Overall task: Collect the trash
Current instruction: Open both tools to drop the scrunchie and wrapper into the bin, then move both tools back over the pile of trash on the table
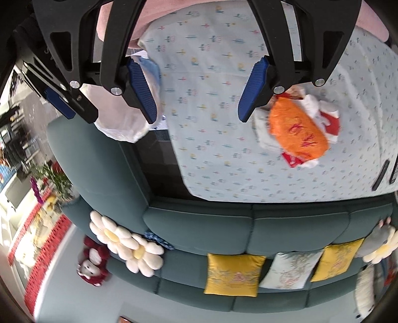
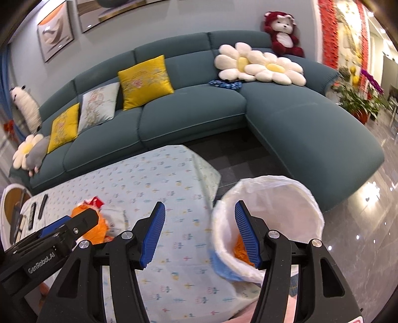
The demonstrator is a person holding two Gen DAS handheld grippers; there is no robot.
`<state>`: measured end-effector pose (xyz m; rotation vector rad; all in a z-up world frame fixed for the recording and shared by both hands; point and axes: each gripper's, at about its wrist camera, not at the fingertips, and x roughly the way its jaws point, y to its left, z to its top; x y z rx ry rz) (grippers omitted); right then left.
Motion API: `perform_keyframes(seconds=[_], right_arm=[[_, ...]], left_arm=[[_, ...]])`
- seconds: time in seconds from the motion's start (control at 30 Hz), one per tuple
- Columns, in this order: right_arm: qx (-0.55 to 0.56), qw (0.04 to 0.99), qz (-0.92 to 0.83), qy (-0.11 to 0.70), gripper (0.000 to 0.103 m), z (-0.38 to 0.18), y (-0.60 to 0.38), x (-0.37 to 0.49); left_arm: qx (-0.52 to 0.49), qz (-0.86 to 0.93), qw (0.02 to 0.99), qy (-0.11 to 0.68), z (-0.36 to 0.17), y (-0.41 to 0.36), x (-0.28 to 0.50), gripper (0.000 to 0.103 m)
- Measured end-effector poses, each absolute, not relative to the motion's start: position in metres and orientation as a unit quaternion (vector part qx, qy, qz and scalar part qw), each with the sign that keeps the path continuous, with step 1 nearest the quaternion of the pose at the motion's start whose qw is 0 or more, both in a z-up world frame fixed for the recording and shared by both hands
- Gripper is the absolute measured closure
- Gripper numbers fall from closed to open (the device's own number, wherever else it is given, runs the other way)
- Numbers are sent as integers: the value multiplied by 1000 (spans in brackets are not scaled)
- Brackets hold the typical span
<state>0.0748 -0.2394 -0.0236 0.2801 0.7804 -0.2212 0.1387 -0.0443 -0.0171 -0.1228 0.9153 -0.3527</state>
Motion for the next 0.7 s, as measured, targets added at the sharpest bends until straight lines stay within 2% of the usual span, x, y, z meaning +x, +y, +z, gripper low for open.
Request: perform_keyframes(seconds=[0.7], right_arm=[[82,904,-23,418,46,-39,-115,105]], left_arm=[[-110,-86,883,448,-44,80,149,39]])
